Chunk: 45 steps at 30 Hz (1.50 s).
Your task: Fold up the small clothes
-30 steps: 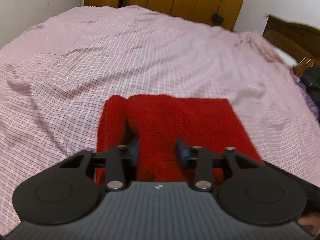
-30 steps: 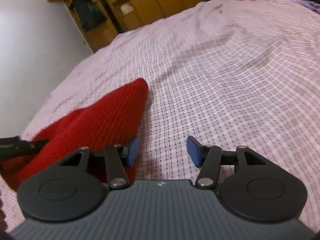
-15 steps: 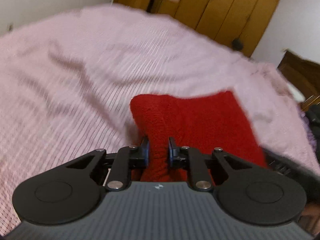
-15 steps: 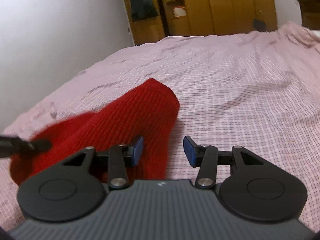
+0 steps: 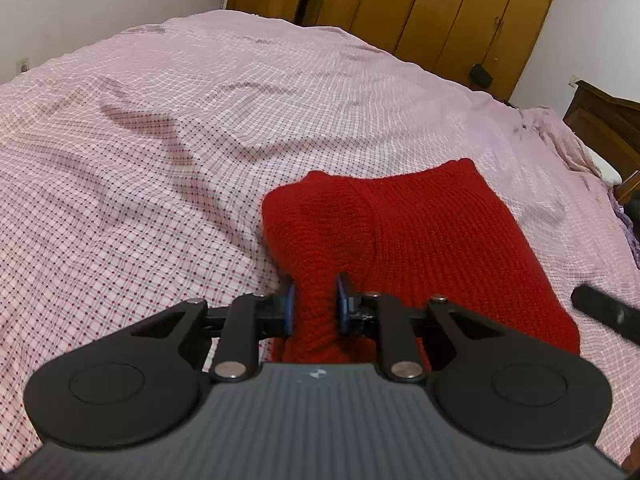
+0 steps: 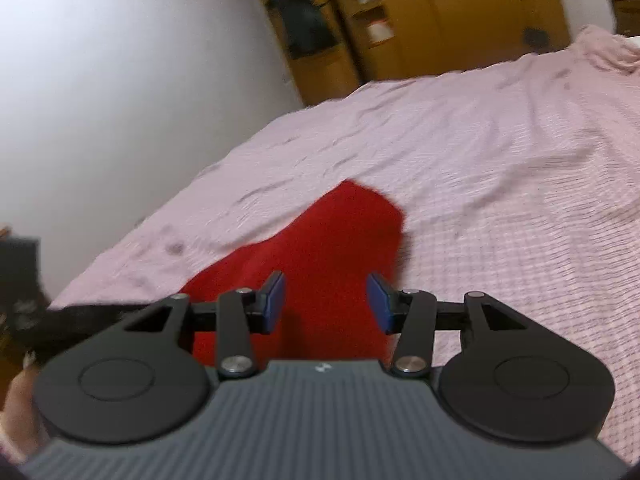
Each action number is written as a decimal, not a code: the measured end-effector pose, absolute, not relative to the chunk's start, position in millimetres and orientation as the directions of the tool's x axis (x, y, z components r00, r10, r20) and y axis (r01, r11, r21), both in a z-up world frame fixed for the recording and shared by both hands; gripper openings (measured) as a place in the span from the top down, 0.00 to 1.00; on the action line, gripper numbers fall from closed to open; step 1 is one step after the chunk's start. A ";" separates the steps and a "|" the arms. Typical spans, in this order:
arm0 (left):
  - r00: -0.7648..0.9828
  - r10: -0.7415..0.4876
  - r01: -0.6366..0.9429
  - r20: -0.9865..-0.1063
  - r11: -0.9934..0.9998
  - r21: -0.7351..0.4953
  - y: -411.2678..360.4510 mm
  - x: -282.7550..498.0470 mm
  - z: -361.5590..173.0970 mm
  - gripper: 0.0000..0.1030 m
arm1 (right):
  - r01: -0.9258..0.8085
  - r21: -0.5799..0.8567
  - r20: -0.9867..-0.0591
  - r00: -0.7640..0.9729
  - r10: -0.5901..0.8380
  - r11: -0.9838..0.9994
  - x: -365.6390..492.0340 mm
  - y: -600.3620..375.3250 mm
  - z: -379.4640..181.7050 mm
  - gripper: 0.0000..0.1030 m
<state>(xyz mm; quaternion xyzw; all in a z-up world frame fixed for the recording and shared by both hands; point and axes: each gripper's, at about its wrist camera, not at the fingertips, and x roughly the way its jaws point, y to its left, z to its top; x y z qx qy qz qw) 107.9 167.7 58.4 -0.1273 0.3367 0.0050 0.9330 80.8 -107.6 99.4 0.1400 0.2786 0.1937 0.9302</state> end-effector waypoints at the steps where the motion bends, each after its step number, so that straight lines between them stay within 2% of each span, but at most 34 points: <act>1: 0.773 -0.073 -0.097 -0.630 0.968 -0.232 167.4 107.4 58.6 0.78 | -0.278 0.367 -0.489 0.754 0.439 0.888 84.5 -104.3 93.4 0.54; 3: 0.767 -0.064 -0.099 -0.638 0.971 -0.217 165.6 104.7 58.0 0.75 | -0.268 0.322 -0.547 0.730 0.409 0.908 87.3 -96.8 78.0 0.54; 5: 0.767 -0.053 -0.094 -0.639 0.977 -0.194 164.0 101.5 55.2 0.65 | -0.304 0.233 -0.543 0.747 0.383 0.924 77.9 -91.7 70.4 0.54; 10: 0.777 -0.041 -0.089 -0.628 0.980 -0.175 163.1 94.1 57.3 0.50 | -0.294 0.284 -0.523 0.751 0.404 0.913 73.0 -103.0 72.3 0.53; 11: 0.777 -0.044 -0.092 -0.627 0.979 -0.184 164.3 93.8 58.5 0.46 | -0.275 0.328 -0.506 0.757 0.414 0.904 74.4 -109.1 74.0 0.48; 14: 0.772 -0.060 -0.102 -0.633 0.971 -0.217 170.5 93.0 60.3 0.37 | -0.213 0.433 -0.483 0.766 0.425 0.876 81.8 -126.7 74.8 0.20; 17: 0.759 -0.097 -0.112 -0.643 0.955 -0.275 179.3 93.6 59.8 0.31 | -0.178 0.548 -0.469 0.744 0.476 0.818 95.0 -144.3 71.8 0.19; 23: 0.731 -0.247 -0.081 -0.636 0.894 -0.441 194.7 91.4 53.8 0.28 | -0.144 0.668 -0.513 0.622 0.592 0.730 122.9 -157.6 50.4 0.18; 24: 0.723 -0.269 -0.073 -0.636 0.886 -0.458 195.3 90.6 52.5 0.27 | -0.137 0.689 -0.507 0.610 0.609 0.711 125.5 -159.0 45.8 0.15; 26: 0.711 -0.287 -0.063 -0.642 0.883 -0.465 194.0 88.7 50.7 0.27 | -0.111 0.728 -0.509 0.572 0.643 0.676 131.8 -160.3 36.1 0.06; 34: 0.697 -0.316 -0.073 -0.643 0.861 -0.503 195.1 81.1 45.5 0.27 | -0.134 0.841 -0.417 0.456 0.786 0.524 147.8 -156.3 7.3 0.05; 36: 0.696 -0.313 -0.078 -0.646 0.861 -0.502 195.6 80.8 43.4 0.27 | -0.152 0.836 -0.428 0.421 0.800 0.527 154.0 -145.3 7.7 0.00; 40: 0.699 -0.312 -0.083 -0.643 0.858 -0.507 196.1 82.5 41.1 0.27 | -0.189 0.815 -0.438 0.416 0.797 0.547 159.6 -125.5 9.1 0.00; 41: 0.700 -0.314 -0.081 -0.642 0.857 -0.509 196.2 83.4 40.5 0.28 | -0.189 0.821 -0.427 0.423 0.799 0.539 159.2 -123.7 8.9 0.01; 42: 0.701 -0.318 -0.082 -0.639 0.854 -0.514 196.8 84.1 39.8 0.28 | -0.179 0.834 -0.412 0.427 0.805 0.521 158.1 -123.4 8.7 0.09; 45: 0.709 -0.338 -0.086 -0.619 0.829 -0.552 200.1 86.6 37.2 0.31 | -0.118 0.889 -0.354 0.434 0.828 0.443 155.7 -125.6 10.0 0.22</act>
